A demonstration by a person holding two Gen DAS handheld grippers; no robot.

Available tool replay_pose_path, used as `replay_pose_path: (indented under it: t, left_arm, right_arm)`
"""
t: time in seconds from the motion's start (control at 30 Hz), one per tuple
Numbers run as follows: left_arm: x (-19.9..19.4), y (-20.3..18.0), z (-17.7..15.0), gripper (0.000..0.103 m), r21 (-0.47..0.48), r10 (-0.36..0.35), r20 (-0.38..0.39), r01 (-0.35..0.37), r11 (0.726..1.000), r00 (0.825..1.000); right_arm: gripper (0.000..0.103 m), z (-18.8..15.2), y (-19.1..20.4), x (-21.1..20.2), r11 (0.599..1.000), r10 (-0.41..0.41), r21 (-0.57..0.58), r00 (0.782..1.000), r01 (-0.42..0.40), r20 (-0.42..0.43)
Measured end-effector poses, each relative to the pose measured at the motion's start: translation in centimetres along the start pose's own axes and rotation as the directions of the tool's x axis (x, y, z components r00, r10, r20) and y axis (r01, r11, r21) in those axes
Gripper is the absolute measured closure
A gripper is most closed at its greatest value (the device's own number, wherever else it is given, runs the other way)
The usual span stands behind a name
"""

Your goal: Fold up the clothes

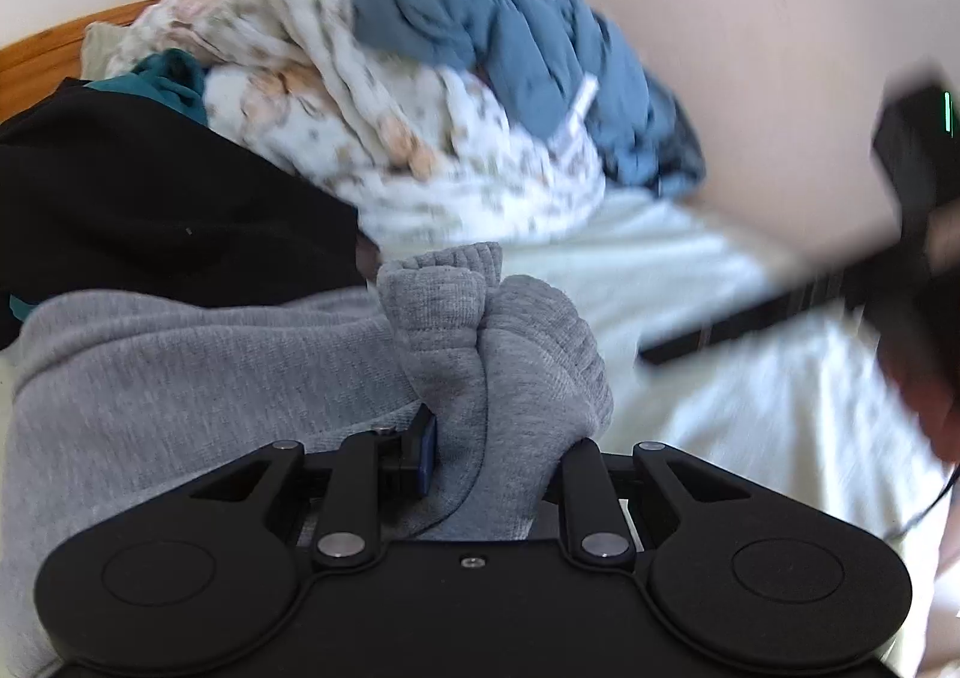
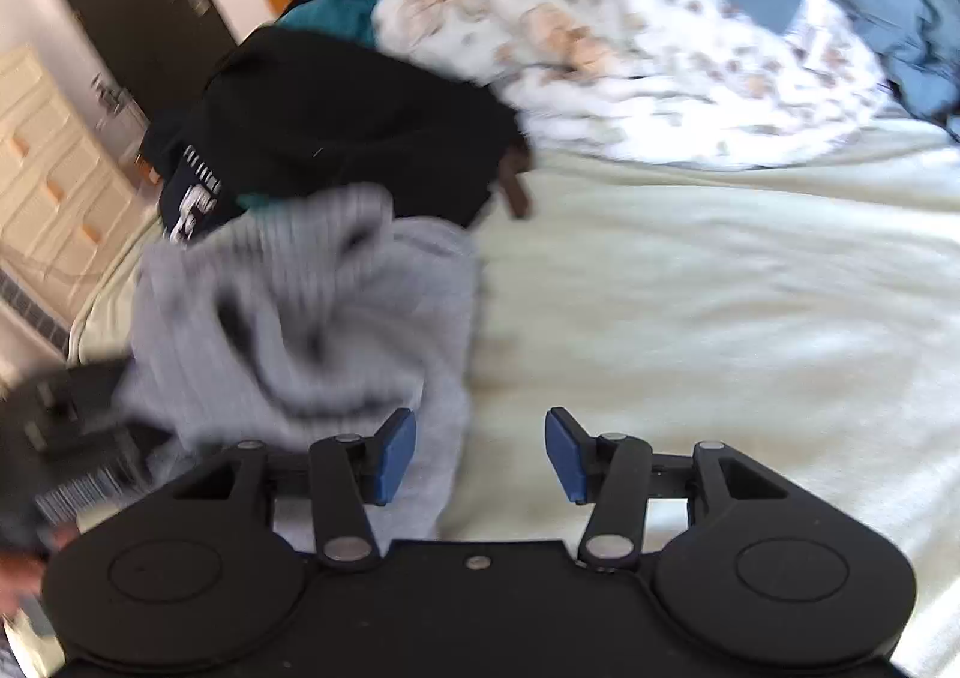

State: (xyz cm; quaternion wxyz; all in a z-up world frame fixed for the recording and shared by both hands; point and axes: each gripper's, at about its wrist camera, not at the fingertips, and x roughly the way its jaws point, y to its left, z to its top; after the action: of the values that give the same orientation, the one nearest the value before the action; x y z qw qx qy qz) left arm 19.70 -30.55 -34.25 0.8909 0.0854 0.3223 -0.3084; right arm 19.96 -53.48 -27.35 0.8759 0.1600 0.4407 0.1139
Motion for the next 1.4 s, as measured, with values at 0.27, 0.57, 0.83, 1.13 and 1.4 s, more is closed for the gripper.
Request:
replay_pose_path:
  t: [0.27,0.57,0.83,1.13,1.4]
  left_arm:
    - [1.1,-1.3,-2.0,0.069,0.124,0.056,-0.045,-0.05,0.991,0.997]
    - [-1.3,-1.7,-0.5,0.053,0.21,0.105,-0.097,-0.083,0.974,0.99]
    - [-4.1,0.7,-0.2,0.047,0.131,0.029,-0.106,-0.015,0.991,0.994]
    - [-3.2,1.0,-0.8,0.055,0.059,0.005,-0.074,0.0,0.998,0.997]
    - [-2.8,1.8,-0.4,0.06,-0.04,-0.032,-0.03,0.03,0.999,0.999]
  right_arm:
    - [0.023,3.2,1.5,3.8,0.958,0.215,0.199,0.977,-0.207,-0.018]
    - [0.025,2.6,2.3,6.7,0.938,0.224,0.298,0.965,-0.175,-0.137]
    - [0.036,1.6,1.1,5.5,0.919,0.257,0.347,0.952,-0.187,-0.168]
    - [0.024,-2.9,-2.7,7.6,0.654,0.421,0.723,0.901,-0.223,-0.103]
    - [0.074,-1.2,-2.1,10.0,0.65,0.453,0.688,0.891,-0.323,-0.009]
